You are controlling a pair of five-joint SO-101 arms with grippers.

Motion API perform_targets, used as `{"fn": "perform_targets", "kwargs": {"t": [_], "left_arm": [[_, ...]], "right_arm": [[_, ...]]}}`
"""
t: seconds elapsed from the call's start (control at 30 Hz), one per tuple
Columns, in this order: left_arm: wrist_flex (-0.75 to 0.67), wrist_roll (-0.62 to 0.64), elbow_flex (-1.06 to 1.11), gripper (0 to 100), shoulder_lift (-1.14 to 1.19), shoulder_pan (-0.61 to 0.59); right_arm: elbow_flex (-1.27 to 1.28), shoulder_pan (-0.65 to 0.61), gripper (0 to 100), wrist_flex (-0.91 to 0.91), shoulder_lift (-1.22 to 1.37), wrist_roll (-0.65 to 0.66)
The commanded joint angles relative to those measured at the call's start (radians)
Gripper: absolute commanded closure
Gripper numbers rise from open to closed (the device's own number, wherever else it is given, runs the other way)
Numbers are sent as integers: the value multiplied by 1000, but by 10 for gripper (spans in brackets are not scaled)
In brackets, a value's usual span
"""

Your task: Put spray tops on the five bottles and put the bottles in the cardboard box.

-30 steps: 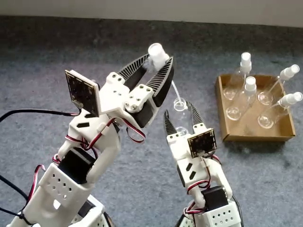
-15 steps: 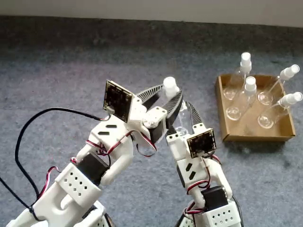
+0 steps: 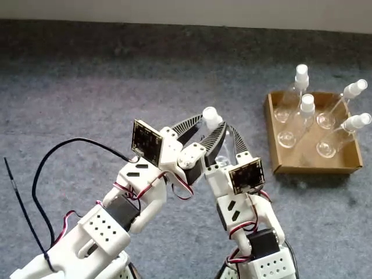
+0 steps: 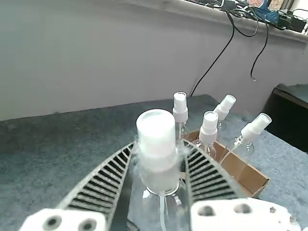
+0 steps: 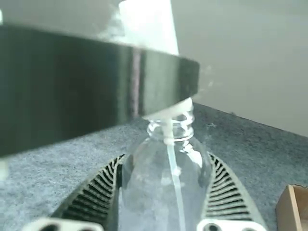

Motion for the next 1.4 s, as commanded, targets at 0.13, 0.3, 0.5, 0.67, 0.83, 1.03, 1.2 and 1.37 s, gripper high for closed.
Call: {"fn": "perform_targets", "kwargs": {"t": [0.13, 0.3, 0.5, 0.67, 0.83, 1.03, 1.2, 1.37], "left_arm": [[-20, -124, -28, 995, -8, 15], [-18, -140, -28, 995, -8, 13], [-18, -141, -31, 995, -15, 13], [2, -141, -62, 995, -8, 7], [180, -135, -183, 995, -7, 16], [253, -135, -148, 995, -7, 25], [253, -135, -97, 995, -8, 25], [252, -75, -87, 995, -16, 25]], "right_arm": [[156, -2, 878, -22, -2, 8], [154, -2, 878, -28, -2, 9], [154, -2, 878, -71, -2, 124], [157, -7, 878, -73, -2, 147], [157, -7, 878, -73, -2, 147], [157, -7, 878, -73, -2, 147], [157, -7, 878, -71, -2, 147], [157, -7, 878, -71, -2, 147]]}}
